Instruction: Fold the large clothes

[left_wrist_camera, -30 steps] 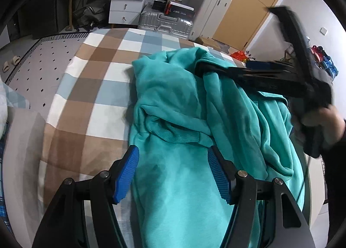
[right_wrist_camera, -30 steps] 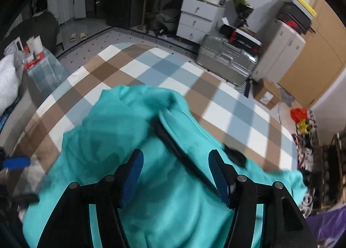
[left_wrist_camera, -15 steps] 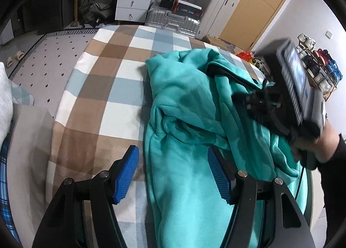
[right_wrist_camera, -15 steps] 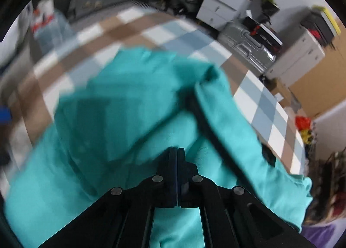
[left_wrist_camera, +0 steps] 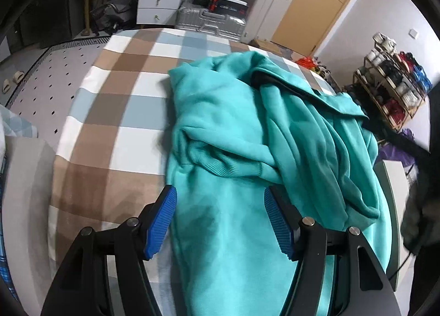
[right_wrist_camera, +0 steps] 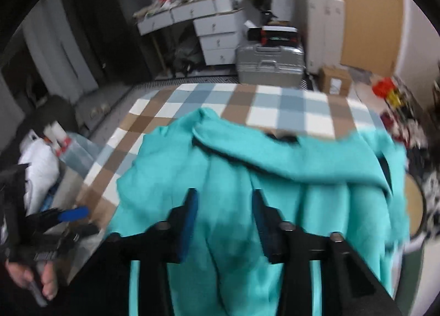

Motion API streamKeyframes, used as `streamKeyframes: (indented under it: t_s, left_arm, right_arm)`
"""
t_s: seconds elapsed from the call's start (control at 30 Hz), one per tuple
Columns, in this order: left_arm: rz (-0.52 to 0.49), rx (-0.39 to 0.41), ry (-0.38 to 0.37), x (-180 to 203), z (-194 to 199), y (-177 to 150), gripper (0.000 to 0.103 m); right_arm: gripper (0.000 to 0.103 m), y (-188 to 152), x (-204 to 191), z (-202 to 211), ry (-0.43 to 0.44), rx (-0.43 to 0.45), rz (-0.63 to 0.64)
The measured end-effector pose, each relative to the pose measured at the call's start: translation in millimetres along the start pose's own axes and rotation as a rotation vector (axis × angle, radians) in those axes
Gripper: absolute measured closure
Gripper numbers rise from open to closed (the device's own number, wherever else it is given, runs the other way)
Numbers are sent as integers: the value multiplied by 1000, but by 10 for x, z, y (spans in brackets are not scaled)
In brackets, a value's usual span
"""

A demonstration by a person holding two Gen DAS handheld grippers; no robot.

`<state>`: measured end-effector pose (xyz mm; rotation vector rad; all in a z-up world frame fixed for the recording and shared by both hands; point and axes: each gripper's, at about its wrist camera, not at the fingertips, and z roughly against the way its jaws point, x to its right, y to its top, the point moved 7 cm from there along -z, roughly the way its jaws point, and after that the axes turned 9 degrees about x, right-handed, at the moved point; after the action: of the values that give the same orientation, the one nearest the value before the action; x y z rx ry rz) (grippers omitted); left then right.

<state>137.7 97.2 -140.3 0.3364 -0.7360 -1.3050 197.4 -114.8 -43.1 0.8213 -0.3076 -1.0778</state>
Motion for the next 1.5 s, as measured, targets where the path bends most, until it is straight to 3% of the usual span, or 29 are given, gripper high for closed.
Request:
streamKeyframes:
  t_s: [0.1,0.13,0.2,0.3,0.4,0.43,0.53,0.57,0.6,0.67,0.73,0.8,0.83,0.9,1.0,1.13,1.27,1.33,1.4,1.43,1.5]
  left_arm:
    - [-29,-15,-7,147,-24,-75,42]
    - [-35,-19,-9,189,-32,-95,42]
    - [-51,-22,10,256,-68,-141,42]
    - [-100,-23,54,295,-146,-185,42]
    - [-95,-23,58,240,-133,-169,42]
    - [-89,-9,49,205,-92,-115,42]
    - [-30,37,85,-19,-14,141,42]
    - [12,47,97,-115,-19,219,42]
    - [75,59,104,-237,-38,307,37]
    - [154,18,131,-451,-191,477,27]
    - [157,-16,119,-477,-337,608,27]
    - [137,-119,51,-397,-598,700,26]
    - [123,-152,81,-396,-695,722,27]
    - [69,-141,114,-362,-851,850,26]
    - [22,-155,125,-358,-1079,954,26]
    - [93,-311,20,-340,-1421,833,26]
    - [147,-325,-51,-295,-1470,865,25]
    - [107,-334,-43,-265,-1464,841,25]
    - [26,-346,-30,-192,-1461,834,47]
    - [6,-348,-34,-151,-1458,847,52]
    - [-19,-354,-44,-92,-1432,870,71]
  right_arm:
    - [73,-483,92,4,3,-123,8]
    - [85,-641,101,-56,-2,-167,18]
    - [86,-985,128,-288,-40,-262,47]
    - [82,-1035,147,-413,-44,-228,10]
    - [82,-858,192,-209,2,-191,-79]
    - [73,-776,223,-86,5,-153,-73]
    - [13,-470,508,337,-88,-16,-37]
    - [8,-365,645,470,-117,39,-37]
    - [8,-263,788,564,-139,83,-47]
    - [8,-86,1121,553,-155,85,-89]
    - [8,30,1474,386,-182,44,-159]
    - [8,76,1788,145,-183,-11,-230]
    - [9,81,1937,-10,-179,-46,-266]
    - [13,45,2177,-188,-186,-77,-315]
    - [16,98,2368,-393,-185,-101,-313]
    - [15,78,2495,-561,-166,-134,-306]
    - [15,-64,2683,-650,-224,-189,-356]
    - [25,-149,2694,-743,-160,-228,-405]
    - [36,-162,2650,-736,-124,-199,-436]
    - [42,-158,2598,-725,-113,-186,-423]
    - [52,-156,2534,-720,-115,-183,-391]
